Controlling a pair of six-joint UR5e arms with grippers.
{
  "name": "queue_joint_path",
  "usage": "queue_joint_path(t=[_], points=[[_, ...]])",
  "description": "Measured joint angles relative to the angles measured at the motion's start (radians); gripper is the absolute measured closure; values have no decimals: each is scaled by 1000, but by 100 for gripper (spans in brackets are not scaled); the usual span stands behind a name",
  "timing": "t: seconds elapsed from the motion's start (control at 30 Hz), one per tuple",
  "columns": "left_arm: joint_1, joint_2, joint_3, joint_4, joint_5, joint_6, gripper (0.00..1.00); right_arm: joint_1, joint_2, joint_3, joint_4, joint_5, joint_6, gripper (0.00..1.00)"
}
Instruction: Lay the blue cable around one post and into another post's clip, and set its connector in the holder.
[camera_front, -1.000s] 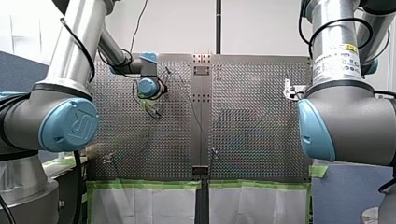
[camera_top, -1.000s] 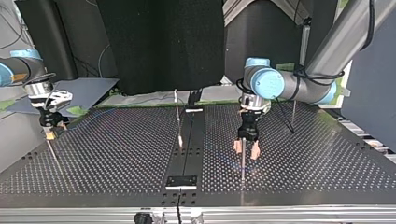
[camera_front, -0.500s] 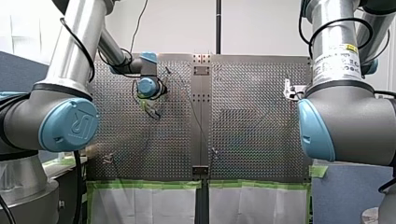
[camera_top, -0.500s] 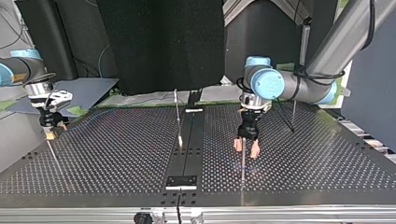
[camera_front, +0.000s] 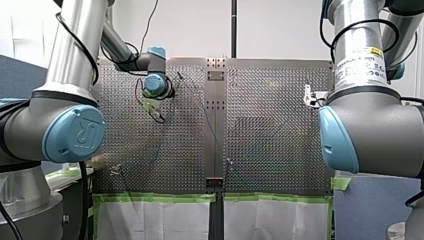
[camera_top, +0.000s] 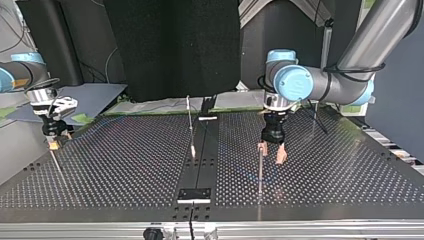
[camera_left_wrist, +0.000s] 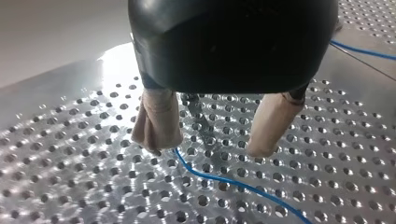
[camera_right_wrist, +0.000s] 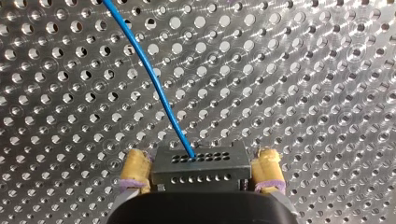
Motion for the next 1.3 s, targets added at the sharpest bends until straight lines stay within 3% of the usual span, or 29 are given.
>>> queue_joint_path(t=[0.37,0.77,0.97,1.3], points=[[-4,88,-62,-89,-70,89,0,0,0,0,0,0,0,0],[-20,205,39,-204,-175,205,0,0,0,0,0,0,0,0],[-25,228,96,-261,-148,262,0,0,0,0,0,0,0,0],[-55,158,186,-351,-60,352,0,0,0,0,0,0,0,0]])
